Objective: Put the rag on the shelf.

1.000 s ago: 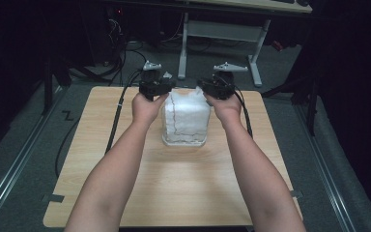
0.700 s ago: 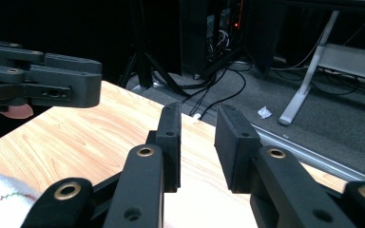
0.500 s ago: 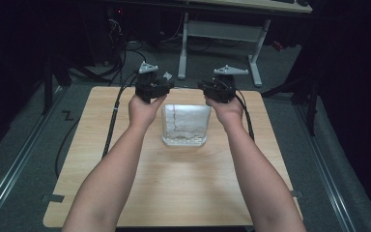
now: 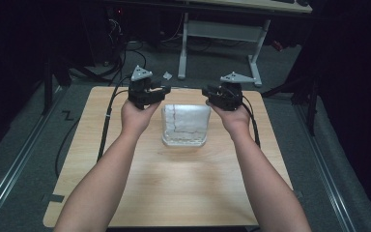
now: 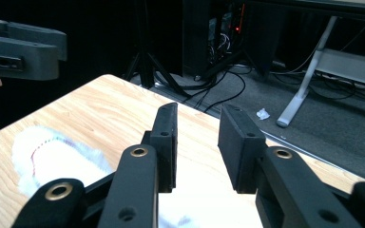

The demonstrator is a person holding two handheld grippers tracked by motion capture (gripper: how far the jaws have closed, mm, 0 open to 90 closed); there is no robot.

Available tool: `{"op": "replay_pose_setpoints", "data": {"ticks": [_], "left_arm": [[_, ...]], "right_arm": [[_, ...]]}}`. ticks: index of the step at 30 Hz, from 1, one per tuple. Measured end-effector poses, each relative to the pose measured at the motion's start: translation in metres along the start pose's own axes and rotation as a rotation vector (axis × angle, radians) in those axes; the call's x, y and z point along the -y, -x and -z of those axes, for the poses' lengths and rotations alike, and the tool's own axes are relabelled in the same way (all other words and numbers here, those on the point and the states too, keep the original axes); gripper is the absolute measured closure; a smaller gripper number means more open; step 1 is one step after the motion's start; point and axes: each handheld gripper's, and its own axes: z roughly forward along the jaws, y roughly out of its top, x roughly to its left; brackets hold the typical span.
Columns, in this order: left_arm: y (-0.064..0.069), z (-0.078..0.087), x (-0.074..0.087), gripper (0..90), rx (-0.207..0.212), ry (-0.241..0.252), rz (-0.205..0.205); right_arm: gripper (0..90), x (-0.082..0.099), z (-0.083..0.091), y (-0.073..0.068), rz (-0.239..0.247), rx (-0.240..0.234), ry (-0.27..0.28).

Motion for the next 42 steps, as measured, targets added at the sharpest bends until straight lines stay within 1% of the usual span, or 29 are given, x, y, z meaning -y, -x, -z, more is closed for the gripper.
{"op": "replay_pose_setpoints", "data": {"ticks": [4, 7, 10, 11, 12, 15, 16, 17, 18, 19, 22, 23, 25, 27, 28, 29, 30, 31, 32, 33, 34, 35, 36, 37, 38, 39, 40, 41, 42], "left_arm": [[0.003, 0.010, 0.004, 50.3, 0.017, 0.010, -0.003], [0.006, 0.019, 0.011, 49.3, 0.039, 0.016, -0.003], [0.008, 0.028, 0.018, 48.9, 0.022, 0.026, -0.003], [0.008, 0.032, 0.020, 48.8, 0.023, 0.025, 0.005], [0.008, 0.035, 0.023, 48.8, 0.025, 0.027, 0.009], [0.010, 0.045, 0.030, 47.8, 0.030, 0.031, 0.007], [0.011, 0.054, 0.037, 47.3, 0.039, 0.030, -0.003], [0.011, 0.054, 0.037, 47.3, 0.039, 0.030, -0.003], [0.012, 0.065, 0.046, 47.3, 0.045, 0.033, -0.014], [0.012, 0.065, 0.046, 46.4, 0.045, 0.033, -0.014], [0.014, 0.081, 0.066, 44.5, 0.064, 0.036, 0.001], [0.015, 0.086, 0.074, 44.5, 0.070, 0.032, 0.007], [0.017, 0.094, 0.093, 43.0, 0.068, 0.009, 0.006], [0.019, 0.101, 0.116, 41.9, 0.074, -0.026, 0.017], [0.021, 0.108, 0.139, 41.5, 0.090, -0.066, 0.024], [0.021, 0.108, 0.139, 41.7, 0.090, -0.066, 0.024], [0.022, 0.111, 0.150, 42.1, 0.092, -0.089, 0.015], [0.022, 0.113, 0.161, 42.1, 0.087, -0.116, 0.005], [0.023, 0.116, 0.172, 41.7, 0.081, -0.137, 0.012], [0.022, 0.118, 0.183, 41.4, 0.086, -0.157, 0.026], [0.022, 0.120, 0.194, 41.4, 0.094, -0.181, 0.037], [0.023, 0.123, 0.205, 40.0, 0.091, -0.209, 0.038], [0.023, 0.125, 0.214, 40.0, 0.085, -0.235, 0.042], [0.024, 0.127, 0.223, 40.1, 0.087, -0.252, 0.058], [0.025, 0.128, 0.230, 40.9, 0.082, -0.275, 0.058], [0.027, 0.128, 0.234, 40.9, 0.065, -0.295, 0.051], [0.029, 0.128, 0.236, 41.1, 0.066, -0.303, 0.055], [0.031, 0.128, 0.235, 40.0, 0.082, -0.300, 0.056], [0.033, 0.127, 0.234, 40.0, 0.084, -0.295, 0.042]], "right_arm": [[66.9, 0.004, 0.006, -0.002, 0.002, 0.003, -0.004], [66.9, 0.009, 0.012, -0.006, 0.026, 0.007, -0.006], [63.8, 0.012, 0.019, -0.011, 0.040, -0.002, -0.002], [61.8, 0.016, 0.025, -0.017, 0.072, 0.001, 0.000], [61.8, 0.016, 0.025, -0.017, 0.072, 0.001, 0.000], [58.8, 0.025, 0.034, -0.026, 0.112, 0.017, -0.002], [56.6, 0.033, 0.039, -0.031, 0.127, 0.019, -0.001], [56.0, 0.036, 0.042, -0.034, 0.134, 0.028, -0.007], [54.9, 0.039, 0.044, -0.036, 0.135, 0.031, -0.014], [54.9, 0.039, 0.044, -0.036, 0.135, 0.031, -0.014], [50.1, 0.060, 0.056, -0.041, 0.140, 0.058, -0.029], [50.1, 0.060, 0.056, -0.041, 0.140, 0.058, -0.029], [46.5, 0.072, 0.061, -0.042, 0.141, 0.063, -0.041], [42.6, 0.096, 0.070, -0.044, 0.148, 0.062, -0.067], [43.4, 0.105, 0.073, -0.046, 0.153, 0.060, -0.074], [44.1, 0.115, 0.076, -0.047, 0.149, 0.055, -0.081], [44.2, 0.126, 0.080, -0.048, 0.145, 0.057, -0.082], [44.2, 0.126, 0.080, -0.048, 0.145, 0.057, -0.082], [44.4, 0.148, 0.087, -0.050, 0.145, 0.065, -0.085], [44.2, 0.159, 0.090, -0.051, 0.136, 0.071, -0.097], [44.2, 0.159, 0.090, -0.051, 0.136, 0.071, -0.097], [43.1, 0.180, 0.097, -0.052, 0.101, 0.060, -0.113], [43.1, 0.180, 0.097, -0.052, 0.101, 0.060, -0.113], [42.5, 0.190, 0.100, -0.052, 0.086, 0.065, -0.117], [43.0, 0.214, 0.109, -0.052, 0.056, 0.086, -0.099], [43.0, 0.214, 0.109, -0.052, 0.056, 0.086, -0.099], [43.0, 0.223, 0.111, -0.051, 0.056, 0.086, -0.113], [41.3, 0.226, 0.111, -0.050, 0.049, 0.064, -0.156], [41.6, 0.228, 0.112, -0.048, 0.051, 0.069, -0.171]]}}
